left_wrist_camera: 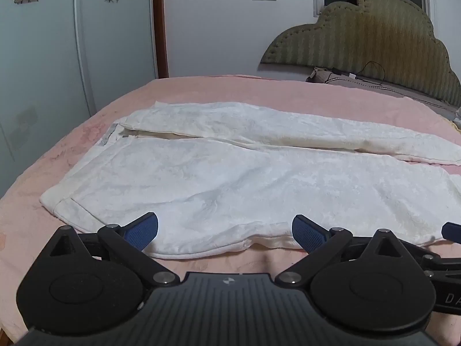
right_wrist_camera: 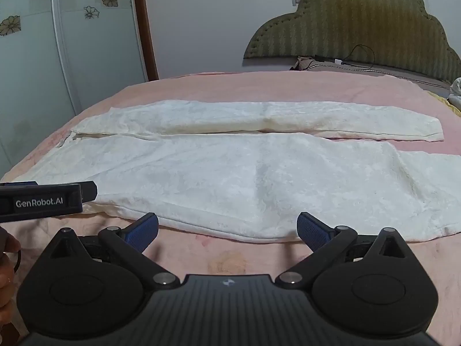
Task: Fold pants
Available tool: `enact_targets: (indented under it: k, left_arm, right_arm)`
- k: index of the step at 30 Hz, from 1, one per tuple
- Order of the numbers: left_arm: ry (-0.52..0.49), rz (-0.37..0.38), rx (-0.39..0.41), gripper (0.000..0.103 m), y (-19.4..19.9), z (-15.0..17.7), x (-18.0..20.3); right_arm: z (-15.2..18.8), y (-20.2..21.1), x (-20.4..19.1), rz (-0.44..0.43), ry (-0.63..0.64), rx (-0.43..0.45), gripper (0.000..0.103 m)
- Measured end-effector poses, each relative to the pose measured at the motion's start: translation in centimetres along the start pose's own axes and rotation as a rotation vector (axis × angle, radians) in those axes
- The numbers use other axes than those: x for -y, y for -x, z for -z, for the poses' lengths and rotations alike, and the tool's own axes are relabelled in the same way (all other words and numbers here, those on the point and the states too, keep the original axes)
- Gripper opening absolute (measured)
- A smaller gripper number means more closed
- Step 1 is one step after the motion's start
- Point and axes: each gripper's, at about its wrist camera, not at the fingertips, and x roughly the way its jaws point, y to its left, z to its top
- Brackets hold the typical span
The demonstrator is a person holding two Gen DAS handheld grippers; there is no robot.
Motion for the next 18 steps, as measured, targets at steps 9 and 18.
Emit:
enact_targets:
  k: [9,18]
  left_arm:
    - [0.000,-0.004,-0.018,0.101,-0.37,0.14,-0.23]
    - [-0.004,-0.002,-0.021,0.101,-0.39,0.25,-0.25]
  right_arm:
    - [0.21,-0.53,0.08,-0.006,-0.006,-0.015,0.103]
    - [0.32,-0.51,0.13,-0.008,-0.003,-0.011,0.103]
